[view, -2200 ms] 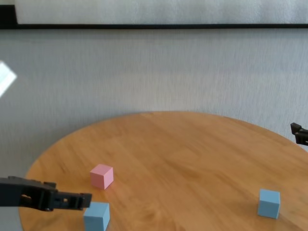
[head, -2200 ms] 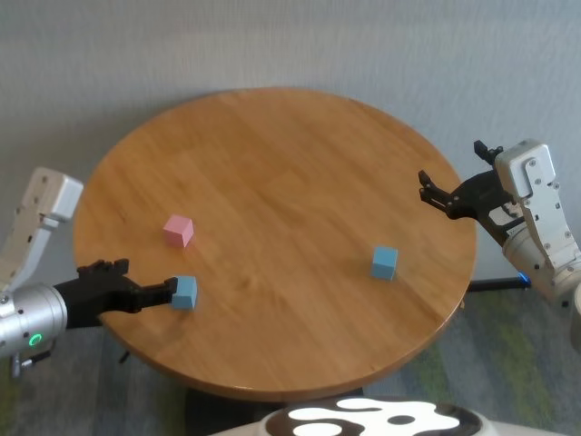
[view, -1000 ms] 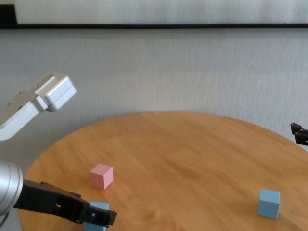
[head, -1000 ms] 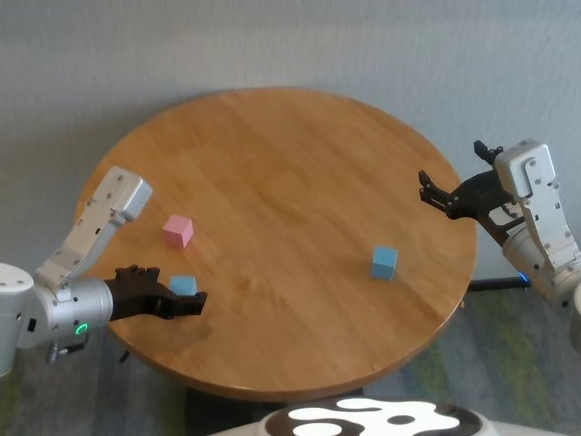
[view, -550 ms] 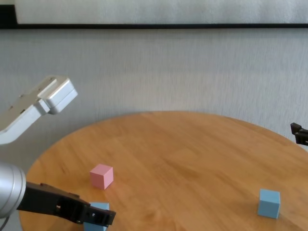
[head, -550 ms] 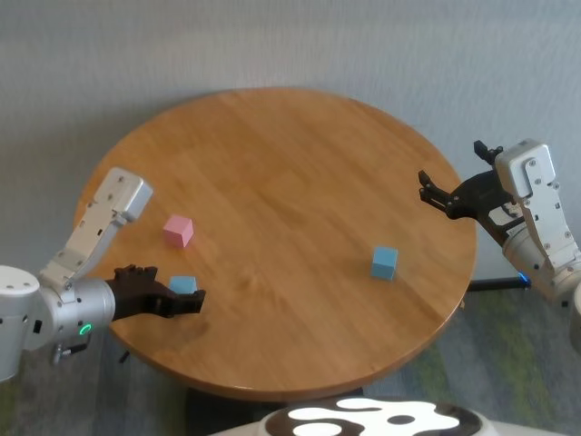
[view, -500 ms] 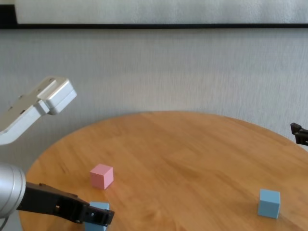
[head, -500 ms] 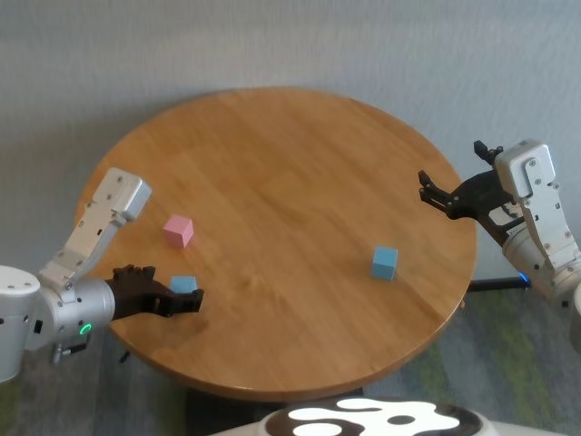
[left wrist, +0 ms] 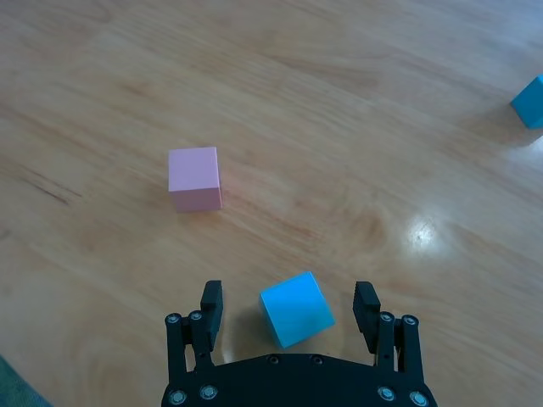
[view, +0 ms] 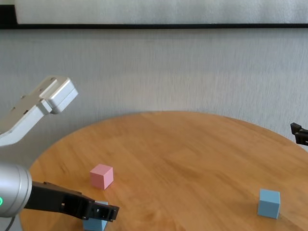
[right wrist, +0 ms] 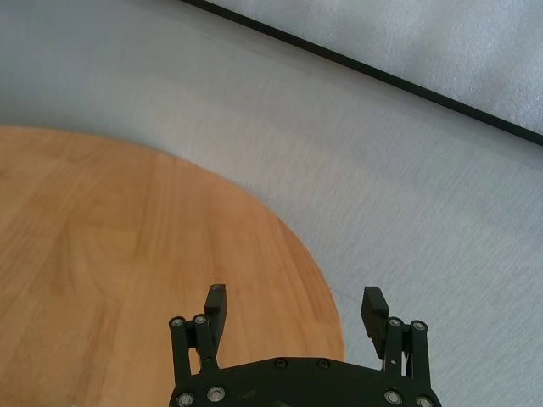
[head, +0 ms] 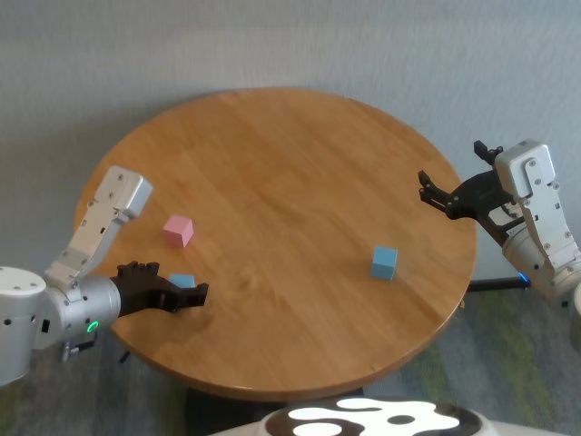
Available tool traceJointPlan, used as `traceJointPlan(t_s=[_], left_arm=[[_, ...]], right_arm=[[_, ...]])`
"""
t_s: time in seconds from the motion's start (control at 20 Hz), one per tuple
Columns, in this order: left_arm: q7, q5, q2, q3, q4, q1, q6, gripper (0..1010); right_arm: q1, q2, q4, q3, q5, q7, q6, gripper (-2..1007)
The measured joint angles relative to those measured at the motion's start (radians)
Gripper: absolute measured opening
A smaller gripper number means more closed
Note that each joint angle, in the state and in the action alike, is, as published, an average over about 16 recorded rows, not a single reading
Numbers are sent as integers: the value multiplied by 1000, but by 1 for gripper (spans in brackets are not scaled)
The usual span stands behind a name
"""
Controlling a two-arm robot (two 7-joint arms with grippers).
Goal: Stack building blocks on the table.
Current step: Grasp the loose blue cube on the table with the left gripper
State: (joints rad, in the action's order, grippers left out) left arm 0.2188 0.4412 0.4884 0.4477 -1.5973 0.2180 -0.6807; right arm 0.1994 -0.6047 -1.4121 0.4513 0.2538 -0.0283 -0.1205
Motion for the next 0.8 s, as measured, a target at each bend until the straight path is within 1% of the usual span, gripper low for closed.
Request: traceJointPlan(t_s=[0.5, 0.8], left_arm=[[2, -10, -29, -16, 26, 4, -12, 1000], [-4, -24, -44, -24, 39, 4, -15, 1000]], right_arm=[[0, 0, 0, 0, 0, 0, 0, 1005], [0, 0, 0, 0, 0, 0, 0, 1005]])
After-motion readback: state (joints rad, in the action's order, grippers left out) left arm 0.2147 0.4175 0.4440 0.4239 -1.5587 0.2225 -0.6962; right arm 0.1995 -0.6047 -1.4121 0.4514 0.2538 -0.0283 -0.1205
